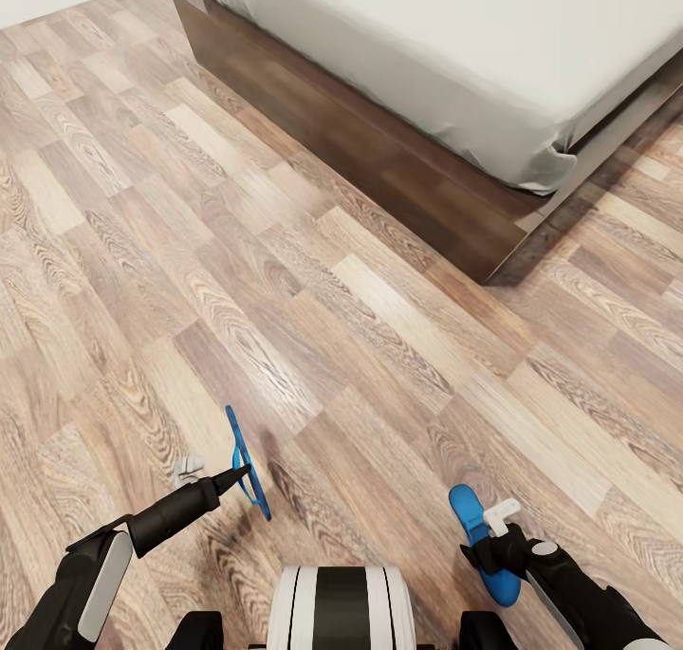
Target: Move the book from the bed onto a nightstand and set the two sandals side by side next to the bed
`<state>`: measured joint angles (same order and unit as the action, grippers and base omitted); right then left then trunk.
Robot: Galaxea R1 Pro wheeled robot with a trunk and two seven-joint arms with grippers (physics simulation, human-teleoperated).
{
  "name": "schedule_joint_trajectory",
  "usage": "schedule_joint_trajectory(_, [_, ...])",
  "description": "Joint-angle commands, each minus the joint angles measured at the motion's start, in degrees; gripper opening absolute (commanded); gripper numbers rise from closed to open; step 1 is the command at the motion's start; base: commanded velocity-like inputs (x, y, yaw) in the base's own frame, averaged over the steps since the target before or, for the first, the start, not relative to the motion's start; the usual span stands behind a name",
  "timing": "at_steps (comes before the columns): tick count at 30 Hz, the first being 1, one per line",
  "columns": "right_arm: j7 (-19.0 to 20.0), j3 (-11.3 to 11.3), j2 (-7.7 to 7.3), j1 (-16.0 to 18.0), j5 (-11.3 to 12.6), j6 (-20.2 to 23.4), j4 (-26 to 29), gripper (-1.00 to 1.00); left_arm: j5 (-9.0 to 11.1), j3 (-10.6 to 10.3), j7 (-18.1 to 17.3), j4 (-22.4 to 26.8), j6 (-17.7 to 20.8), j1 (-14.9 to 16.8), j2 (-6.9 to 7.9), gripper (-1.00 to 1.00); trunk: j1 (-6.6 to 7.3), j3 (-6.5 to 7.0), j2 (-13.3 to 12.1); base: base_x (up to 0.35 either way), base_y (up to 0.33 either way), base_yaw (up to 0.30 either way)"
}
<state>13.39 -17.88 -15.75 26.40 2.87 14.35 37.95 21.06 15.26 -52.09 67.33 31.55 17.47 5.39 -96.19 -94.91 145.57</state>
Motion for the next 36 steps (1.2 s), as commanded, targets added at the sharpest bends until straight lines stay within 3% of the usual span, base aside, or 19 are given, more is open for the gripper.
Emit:
schedule_joint_trajectory(1, [0.0, -0.2, -0.07, 0.0, 0.3, 0.3, 0.1, 1.0, 0.3, 0.0, -0.1, 0.0, 0.4, 0.0, -0.01, -1.0, 0.01, -0.03, 0.0, 0.0, 0.0, 0.0])
schedule_joint_trajectory(5, [0.0, -0.2, -0.08, 0.0, 0.3, 0.3, 0.0, 1.0, 0.3, 0.0, -0.1, 0.0, 0.4, 0.0, -0.02, -1.0, -0.07, -0.69, 0.1, 0.0, 0.0, 0.0])
schedule_joint_trajectory(12, [-0.1, -0.2, -0.09, 0.0, 0.3, 0.2, 0.0, 1.0, 0.3, 0.0, -0.1, 0.0, 0.4, 0.0, -0.03, -1.0, -0.07, -0.69, 0.1, 0.0, 0.0, 0.0])
schedule_joint_trajectory(13, [-0.1, -0.2, -0.1, 0.0, 0.3, 0.2, 0.0, -1.0, 0.3, 0.0, -0.1, 0.0, 0.4, 0.0, -0.03, -1.0, -0.07, -0.69, 0.1, 0.0, 0.0, 0.0])
schedule_joint_trajectory(22, [-0.1, 4.3, -0.07, 0.0, 0.3, 0.1, 0.0, -1.0, 0.3, 0.0, -0.1, 0.0, 0.4, 0.0, -0.03, -1.0, -0.07, -0.69, 0.1, 0.0, 0.0, 0.0])
schedule_joint_trajectory(29, [-0.1, 4.7, -0.07, 0.0, 0.3, 0.1, 0.0, -1.0, 0.3, 0.0, -0.1, 0.0, 0.5, 0.0, 0.03, -1.0, -0.07, -0.69, 0.1, 0.0, 0.0, 0.0])
schedule_joint_trajectory(36, [-0.1, 4.7, -0.07, 0.0, 0.3, 0.1, 0.1, -1.0, 0.3, 0.0, -0.1, 0.0, 0.5, 0.0, 0.01, -1.0, 0.11, 0.86, 0.0, 0.0, 0.0, 0.0])
